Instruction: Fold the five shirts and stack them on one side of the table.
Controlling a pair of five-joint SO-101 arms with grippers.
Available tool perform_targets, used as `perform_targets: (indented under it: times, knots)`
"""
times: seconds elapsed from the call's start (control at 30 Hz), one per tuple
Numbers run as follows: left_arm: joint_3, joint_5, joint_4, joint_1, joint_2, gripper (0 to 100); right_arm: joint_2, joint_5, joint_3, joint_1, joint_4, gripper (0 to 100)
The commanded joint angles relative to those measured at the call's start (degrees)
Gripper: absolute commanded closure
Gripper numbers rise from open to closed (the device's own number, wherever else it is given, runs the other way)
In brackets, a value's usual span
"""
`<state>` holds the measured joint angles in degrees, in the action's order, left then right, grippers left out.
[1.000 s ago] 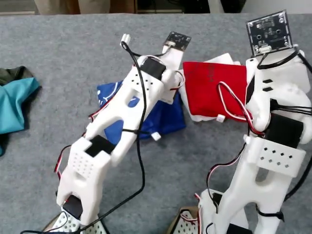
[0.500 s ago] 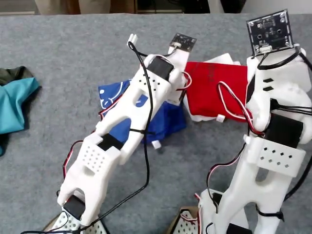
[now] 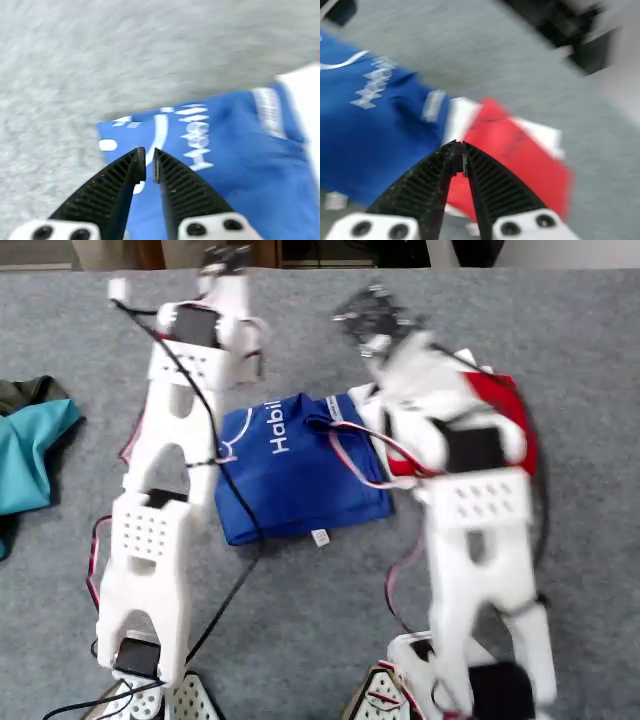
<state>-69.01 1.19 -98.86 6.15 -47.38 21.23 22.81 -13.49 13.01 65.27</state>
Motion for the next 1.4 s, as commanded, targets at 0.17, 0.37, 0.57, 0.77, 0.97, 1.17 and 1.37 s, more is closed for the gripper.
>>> perform_targets:
  times: [0.17, 0.37, 0.57, 0.77, 0.97, 1.17, 1.37]
  knots:
    - [-0.26, 0.44, 2.11, -1.32, -11.65, 97, -29.93, -6.68, 19.74, 3.82, 1.32, 99.6]
    - [-5.45, 0.44, 2.64, -1.41, -13.05, 97, -48.31, -9.85, 41.45, 6.11, 14.86, 99.6]
    - [-8.44, 0.44, 2.55, -1.05, -13.05, 97, -62.9, -9.67, 61.58, 2.77, 18.9, 99.6]
    - [-8.0, 0.0, 1.49, -1.49, -13.05, 97, -70.9, -9.32, 82.68, -1.98, 26.11, 99.6]
    - [-8.35, 0.0, 0.18, -1.58, -13.05, 97, -69.93, -8.0, 93.93, 1.89, 37.45, 99.7]
    - [-8.53, -0.18, -1.58, -4.04, -12.44, 98, -54.55, -9.76, 65.8, 10.07, 37.1, 99.7]
    - [-8.53, -1.93, -1.85, -5.89, -12.53, 98, -42.42, -9.58, 37.32, 12.7, 22.95, 99.7]
